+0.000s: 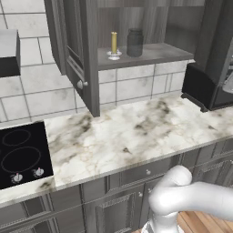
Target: Pick the jar and candle from the dining table and place them in the open cabinet. Close the cabinet after placing the objects.
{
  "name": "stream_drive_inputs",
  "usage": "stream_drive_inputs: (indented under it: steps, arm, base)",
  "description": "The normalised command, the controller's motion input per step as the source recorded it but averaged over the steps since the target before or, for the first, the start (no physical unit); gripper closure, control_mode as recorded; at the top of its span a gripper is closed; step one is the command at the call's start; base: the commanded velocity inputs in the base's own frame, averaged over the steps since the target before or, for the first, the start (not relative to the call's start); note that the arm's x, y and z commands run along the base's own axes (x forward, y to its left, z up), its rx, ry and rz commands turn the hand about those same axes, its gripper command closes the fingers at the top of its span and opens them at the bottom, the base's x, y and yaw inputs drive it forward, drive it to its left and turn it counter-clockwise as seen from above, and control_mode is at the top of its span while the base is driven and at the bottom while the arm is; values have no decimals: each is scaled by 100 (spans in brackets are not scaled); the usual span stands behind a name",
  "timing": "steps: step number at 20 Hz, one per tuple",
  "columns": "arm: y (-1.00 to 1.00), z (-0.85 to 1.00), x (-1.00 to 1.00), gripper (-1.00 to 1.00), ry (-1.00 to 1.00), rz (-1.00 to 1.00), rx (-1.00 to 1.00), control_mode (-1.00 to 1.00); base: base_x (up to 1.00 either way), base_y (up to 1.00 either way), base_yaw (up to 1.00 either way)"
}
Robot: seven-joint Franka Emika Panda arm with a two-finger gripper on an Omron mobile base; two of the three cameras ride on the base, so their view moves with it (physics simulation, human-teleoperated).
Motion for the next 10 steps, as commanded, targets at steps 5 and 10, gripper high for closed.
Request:
stream_drive_inputs:
  steps: [5,10]
  arm:
    - [75,0,9,-100,-3,-8,-22,-100]
    - [57,0,36,-100,-2,-12,-28,-100]
  base:
    - [0,0,0]
    - [0,0,0]
